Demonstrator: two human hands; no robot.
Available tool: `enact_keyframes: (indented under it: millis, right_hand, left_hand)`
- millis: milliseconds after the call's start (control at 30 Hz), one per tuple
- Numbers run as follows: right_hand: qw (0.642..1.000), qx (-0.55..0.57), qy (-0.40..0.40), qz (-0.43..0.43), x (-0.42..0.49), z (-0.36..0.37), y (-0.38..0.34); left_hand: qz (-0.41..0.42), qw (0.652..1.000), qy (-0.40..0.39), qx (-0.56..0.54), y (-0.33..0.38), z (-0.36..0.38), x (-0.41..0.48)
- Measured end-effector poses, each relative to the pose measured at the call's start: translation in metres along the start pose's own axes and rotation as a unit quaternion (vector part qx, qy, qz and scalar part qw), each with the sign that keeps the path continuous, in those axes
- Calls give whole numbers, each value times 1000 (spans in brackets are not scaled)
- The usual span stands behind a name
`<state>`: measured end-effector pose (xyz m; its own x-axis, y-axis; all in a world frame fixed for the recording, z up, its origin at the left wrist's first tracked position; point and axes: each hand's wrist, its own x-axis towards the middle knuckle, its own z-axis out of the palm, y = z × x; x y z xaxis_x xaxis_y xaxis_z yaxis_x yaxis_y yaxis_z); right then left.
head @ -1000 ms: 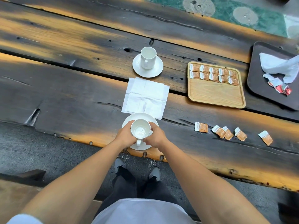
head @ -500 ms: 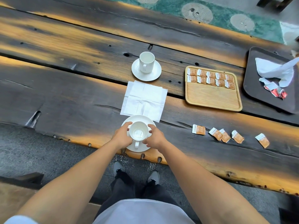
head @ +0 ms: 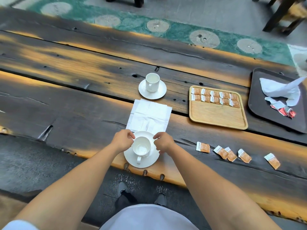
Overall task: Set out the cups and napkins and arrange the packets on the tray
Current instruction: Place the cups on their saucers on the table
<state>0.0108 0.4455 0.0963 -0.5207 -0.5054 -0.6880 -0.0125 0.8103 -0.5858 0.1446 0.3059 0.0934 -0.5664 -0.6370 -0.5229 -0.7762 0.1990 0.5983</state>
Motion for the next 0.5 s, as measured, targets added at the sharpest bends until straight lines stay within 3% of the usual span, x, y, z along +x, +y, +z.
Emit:
enact_keyframes:
  millis: [233,500]
  right_hand:
    - [999,-28,7,-29,15,-21,8]
    - [999,-16,27,15,49,-36,-3]
  left_hand:
    - [29,999,2,-19,23,12,8]
    - [36,999,-33,-21,36,9,54]
